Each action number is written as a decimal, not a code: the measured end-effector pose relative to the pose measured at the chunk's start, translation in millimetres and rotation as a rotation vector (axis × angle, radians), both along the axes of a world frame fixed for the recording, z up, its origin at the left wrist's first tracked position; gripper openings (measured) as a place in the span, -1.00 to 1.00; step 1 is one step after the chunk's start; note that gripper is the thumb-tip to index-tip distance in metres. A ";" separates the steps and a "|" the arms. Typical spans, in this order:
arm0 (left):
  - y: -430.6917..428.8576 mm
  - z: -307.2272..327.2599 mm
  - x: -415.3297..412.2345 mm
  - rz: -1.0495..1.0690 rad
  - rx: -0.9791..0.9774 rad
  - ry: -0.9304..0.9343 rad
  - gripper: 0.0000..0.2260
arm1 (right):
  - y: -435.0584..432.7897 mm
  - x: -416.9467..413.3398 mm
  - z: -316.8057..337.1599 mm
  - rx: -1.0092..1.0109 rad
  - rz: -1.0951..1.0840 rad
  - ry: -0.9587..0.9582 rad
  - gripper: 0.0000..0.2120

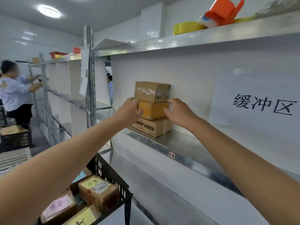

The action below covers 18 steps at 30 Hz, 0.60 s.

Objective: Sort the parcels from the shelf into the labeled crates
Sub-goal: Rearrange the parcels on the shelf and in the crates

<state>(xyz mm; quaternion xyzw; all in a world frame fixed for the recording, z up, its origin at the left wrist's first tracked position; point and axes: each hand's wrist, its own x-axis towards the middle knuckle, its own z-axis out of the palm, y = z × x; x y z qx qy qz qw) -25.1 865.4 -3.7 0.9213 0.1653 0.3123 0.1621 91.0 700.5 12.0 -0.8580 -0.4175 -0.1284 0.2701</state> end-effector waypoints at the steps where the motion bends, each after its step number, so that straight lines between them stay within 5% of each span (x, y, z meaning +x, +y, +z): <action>1: 8.5 3.0 7.0 0.008 -0.018 -0.005 -0.65 | 6.9 5.7 1.7 0.001 0.000 0.002 -0.46; 18: 125.7 28.8 119.0 -0.064 -0.510 -0.187 -0.50 | 101.9 85.7 10.5 0.197 -0.092 0.163 -0.47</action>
